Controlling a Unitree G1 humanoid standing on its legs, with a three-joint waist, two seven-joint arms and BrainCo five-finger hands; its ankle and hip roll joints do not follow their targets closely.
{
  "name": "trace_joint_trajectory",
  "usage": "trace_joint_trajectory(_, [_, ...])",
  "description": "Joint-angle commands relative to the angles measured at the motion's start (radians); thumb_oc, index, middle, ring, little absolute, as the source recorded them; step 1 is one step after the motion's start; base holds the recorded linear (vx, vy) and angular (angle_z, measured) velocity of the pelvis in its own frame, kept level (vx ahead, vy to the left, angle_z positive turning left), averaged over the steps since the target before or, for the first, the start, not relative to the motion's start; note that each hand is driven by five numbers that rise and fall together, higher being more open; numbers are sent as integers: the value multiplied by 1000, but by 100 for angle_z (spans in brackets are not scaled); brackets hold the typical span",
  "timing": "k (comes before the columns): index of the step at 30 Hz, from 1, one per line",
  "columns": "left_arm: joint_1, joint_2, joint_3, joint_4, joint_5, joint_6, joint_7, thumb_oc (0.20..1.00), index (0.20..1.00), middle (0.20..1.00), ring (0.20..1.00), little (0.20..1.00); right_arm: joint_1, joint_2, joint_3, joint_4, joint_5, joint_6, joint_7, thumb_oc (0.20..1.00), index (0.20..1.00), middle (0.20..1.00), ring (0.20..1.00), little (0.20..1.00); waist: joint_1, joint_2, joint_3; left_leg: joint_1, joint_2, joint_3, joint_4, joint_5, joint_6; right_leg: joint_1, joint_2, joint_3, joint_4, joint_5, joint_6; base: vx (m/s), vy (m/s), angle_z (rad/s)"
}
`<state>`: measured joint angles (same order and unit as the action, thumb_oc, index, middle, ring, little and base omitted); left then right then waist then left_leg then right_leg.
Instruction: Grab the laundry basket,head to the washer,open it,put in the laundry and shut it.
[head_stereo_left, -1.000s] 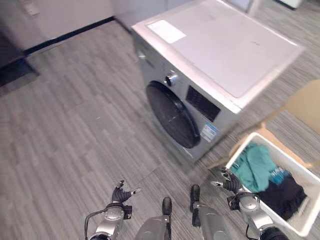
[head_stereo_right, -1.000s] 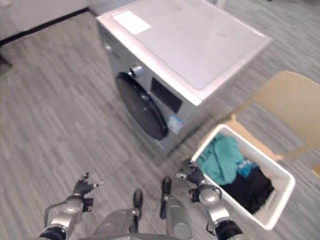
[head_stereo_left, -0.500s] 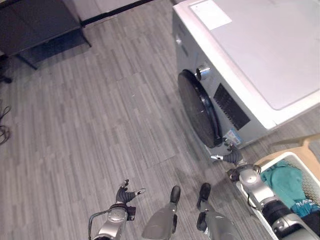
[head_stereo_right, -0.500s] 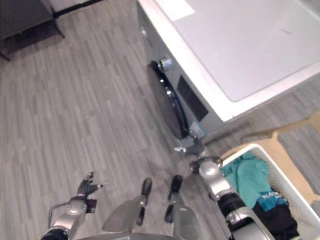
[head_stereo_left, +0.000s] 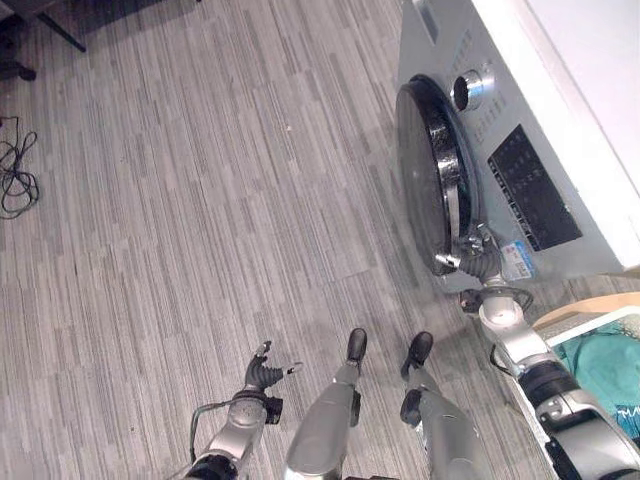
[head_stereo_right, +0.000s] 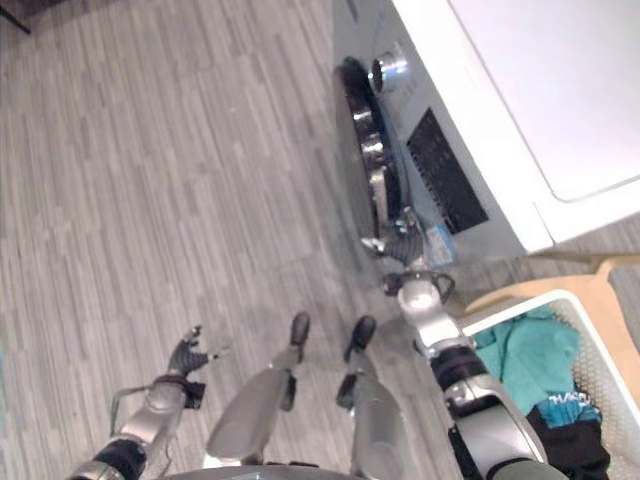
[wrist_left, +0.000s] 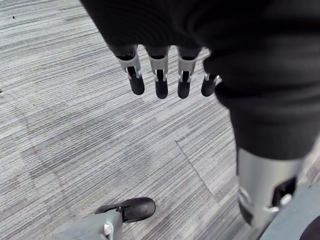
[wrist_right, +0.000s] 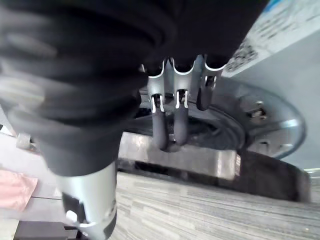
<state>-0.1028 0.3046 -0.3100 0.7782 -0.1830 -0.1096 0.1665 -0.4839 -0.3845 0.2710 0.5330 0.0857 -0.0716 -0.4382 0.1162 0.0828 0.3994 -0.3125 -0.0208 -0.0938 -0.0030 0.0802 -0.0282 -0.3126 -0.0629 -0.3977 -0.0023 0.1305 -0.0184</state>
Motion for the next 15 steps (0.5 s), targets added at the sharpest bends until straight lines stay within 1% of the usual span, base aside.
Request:
trace_joint_trajectory(1, [13,21,-19,-19,-12,-30,37,1000,1000,1000,1000,1000,-46,14,-12,-31,-24,-69,-51,1000,1000,1000,1000,1000,28,-48,-43,-26,-29,48,96,-60,-8,29,-75,87,71,-140,117,42,87,5])
trace_joint_trajectory(4, [9,27,-18,-20,-25,-26,41,1000,1000,1000,1000,1000,-64,55,44,7,58,-63,19,1000,1000,1000,1000,1000,38,-58,-34,-23,-37,50,102,-72,5,28,-78,104,80,-138,121,47,86,3])
trace_joint_trajectory(7, [-4,37,-14,-22,-44,-20,31,1000,1000,1000,1000,1000,-94,84,134,9,94,-47,103,1000,1000,1000,1000,1000,57,-71,-25,-29,-42,43,109,-75,14,21,-82,111,84,-134,125,34,62,-4])
trace_joint_trajectory(8, [-12,36,-19,-19,-49,-19,33,1000,1000,1000,1000,1000,-108,108,167,5,111,-49,126,1000,1000,1000,1000,1000,65,-71,-24,-31,-45,39,110,-75,15,21,-85,111,87,-134,125,25,68,-5])
trace_joint_trajectory(11, [-49,33,-55,-7,-56,-19,40,1000,1000,1000,1000,1000,-197,199,261,-5,159,-63,174,1000,1000,1000,1000,1000,94,-63,-15,-38,-57,16,115,-73,14,25,-95,91,96,-141,126,60,33,1])
trace_joint_trajectory(12, [-56,34,-69,-8,-57,-20,44,1000,1000,1000,1000,1000,-232,229,291,-1,164,-64,180,1000,1000,1000,1000,1000,108,-60,-16,-25,-55,6,117,-98,8,39,-91,92,102,-168,131,129,-29,0])
trace_joint_trajectory(13, [-68,35,-85,-12,-62,-23,48,1000,1000,1000,1000,1000,-276,264,316,-3,176,-71,185,1000,1000,1000,1000,1000,125,-57,-15,-29,-60,-6,120,-98,8,41,-95,81,107,-173,131,126,-33,3])
trace_joint_trajectory(15, [-92,44,-115,-27,-65,-37,57,1000,1000,1000,1000,1000,-375,296,336,6,184,-84,180,1000,1000,1000,1000,1000,159,-51,-13,-38,-68,-28,129,-99,5,45,-103,56,119,-181,132,53,-18,18])
